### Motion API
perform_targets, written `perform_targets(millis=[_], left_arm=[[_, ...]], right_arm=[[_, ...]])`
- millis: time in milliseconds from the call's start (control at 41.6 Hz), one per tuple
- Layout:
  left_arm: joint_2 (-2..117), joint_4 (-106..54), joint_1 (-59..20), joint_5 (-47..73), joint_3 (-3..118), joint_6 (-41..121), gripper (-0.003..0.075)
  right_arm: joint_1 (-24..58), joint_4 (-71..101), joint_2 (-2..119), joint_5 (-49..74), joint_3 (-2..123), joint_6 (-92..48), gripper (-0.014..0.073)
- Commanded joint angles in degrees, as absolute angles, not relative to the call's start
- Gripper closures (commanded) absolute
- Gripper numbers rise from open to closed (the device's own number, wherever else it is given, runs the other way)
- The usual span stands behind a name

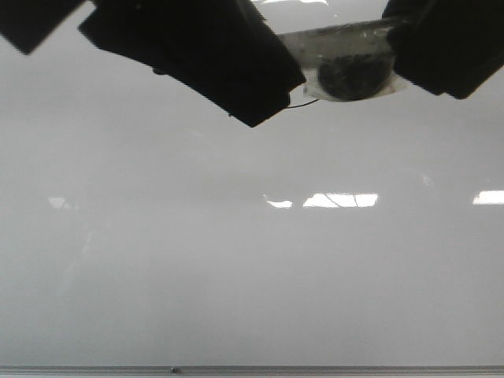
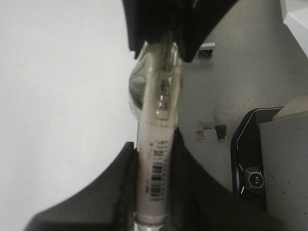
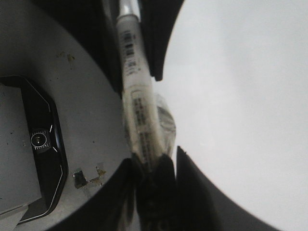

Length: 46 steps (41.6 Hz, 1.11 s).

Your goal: Write number 5 on whiteboard

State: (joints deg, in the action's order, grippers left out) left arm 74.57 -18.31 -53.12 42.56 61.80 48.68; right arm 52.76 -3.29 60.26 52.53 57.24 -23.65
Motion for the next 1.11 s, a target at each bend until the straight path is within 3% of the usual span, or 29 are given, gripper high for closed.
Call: perform_targets(millis=[0,48,144,409,625,793,1081], left_arm=[[73.15,-20.13,-53.42,38.31,63.78,47.34,0.071],[73.15,-20.01,-53.42,38.31,63.78,47.34,0.0713],[73.15,-18.93,-53.42,38.31,63.78,47.34,0.0713],[72.13,-11.43,-53.3,39.14,63.78,44.0,0.0713],[69.82,1.63,-50.11,39.54,63.78,30.39,0.0713],[69.1,5.54,-41.98,41.13,63.78,22.03,0.0713],[69.1,5.42,-20.02,40.23,63.67,11.12,0.0712]], right_arm=[[52.81,-2.99,58.96,50.09,58.75,-23.33,0.0179],[52.81,-3.05,58.96,50.16,58.75,-23.05,0.0099],[52.81,-4.4,58.48,51.17,58.75,-22.61,0.0031],[52.81,-18.81,50.8,58.97,58.75,-5.45,0.0033],[52.81,-24.16,44.06,64.74,58.75,2.75,0.0033],[52.81,-24.16,41.92,65.07,58.75,3.01,0.0033],[52.81,-24.16,42.09,65.02,58.69,3.07,0.0033]])
